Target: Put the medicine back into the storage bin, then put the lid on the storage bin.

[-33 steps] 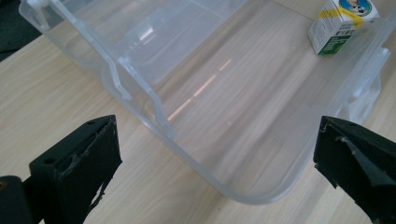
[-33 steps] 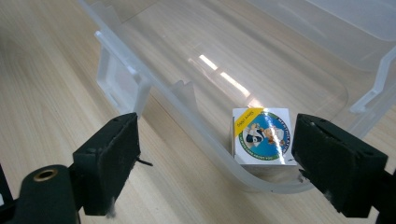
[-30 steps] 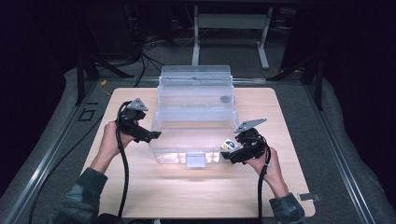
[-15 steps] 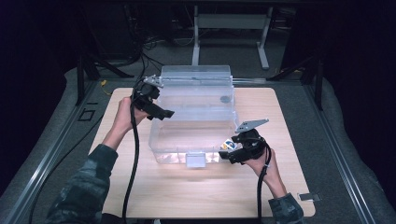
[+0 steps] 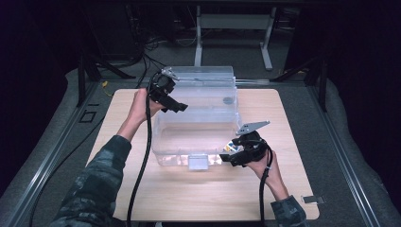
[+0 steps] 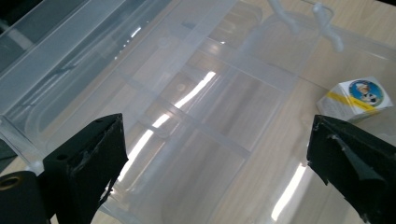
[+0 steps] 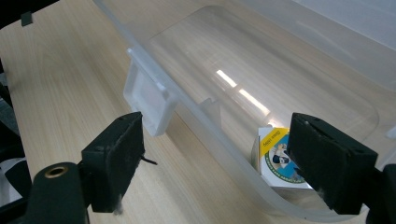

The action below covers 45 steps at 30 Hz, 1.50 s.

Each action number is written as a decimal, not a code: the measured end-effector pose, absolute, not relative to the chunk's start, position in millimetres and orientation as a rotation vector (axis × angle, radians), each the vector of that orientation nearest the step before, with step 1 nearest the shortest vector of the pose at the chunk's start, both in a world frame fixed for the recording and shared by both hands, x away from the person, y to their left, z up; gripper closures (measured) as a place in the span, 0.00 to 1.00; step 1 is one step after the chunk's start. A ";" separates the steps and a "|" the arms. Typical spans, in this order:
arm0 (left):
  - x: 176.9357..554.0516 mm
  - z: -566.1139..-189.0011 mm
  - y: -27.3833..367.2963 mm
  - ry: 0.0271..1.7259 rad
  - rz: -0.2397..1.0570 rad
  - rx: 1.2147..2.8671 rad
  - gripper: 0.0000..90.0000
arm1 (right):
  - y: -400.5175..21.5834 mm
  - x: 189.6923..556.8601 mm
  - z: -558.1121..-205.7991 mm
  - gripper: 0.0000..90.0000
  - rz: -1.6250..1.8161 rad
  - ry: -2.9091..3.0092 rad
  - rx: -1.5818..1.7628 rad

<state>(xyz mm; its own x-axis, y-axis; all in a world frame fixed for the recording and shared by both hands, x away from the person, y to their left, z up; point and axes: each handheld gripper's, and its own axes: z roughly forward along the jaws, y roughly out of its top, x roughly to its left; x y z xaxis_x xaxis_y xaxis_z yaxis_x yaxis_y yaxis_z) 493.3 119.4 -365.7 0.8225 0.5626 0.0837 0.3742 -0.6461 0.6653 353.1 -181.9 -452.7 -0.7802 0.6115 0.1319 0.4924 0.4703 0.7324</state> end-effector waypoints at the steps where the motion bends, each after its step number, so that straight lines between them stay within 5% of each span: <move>1: 495.1 -367.0 118.6 0.687 0.364 2.344 0.05 | -181.7 353.1 -452.9 0.21 1.196 2.563 0.970; 22: 528.8 -376.9 112.0 0.723 0.322 2.355 0.11 | -177.6 357.7 -460.2 0.22 1.177 2.589 0.978; 33: 547.8 -388.5 104.2 0.731 0.325 2.406 0.27 | -171.4 359.2 -467.8 0.27 1.140 2.607 0.981; 45: 559.2 -400.5 110.8 0.759 0.295 2.351 0.47 | -164.2 359.7 -474.5 0.43 1.087 2.645 0.946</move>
<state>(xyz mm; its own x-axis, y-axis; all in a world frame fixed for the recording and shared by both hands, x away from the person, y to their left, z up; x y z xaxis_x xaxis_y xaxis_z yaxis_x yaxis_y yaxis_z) 559.2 110.8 -400.5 0.8080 0.5890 0.0156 0.4448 -0.6272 0.6393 359.7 -164.2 -474.5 -0.7951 0.5959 0.1125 0.5028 0.5441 0.6716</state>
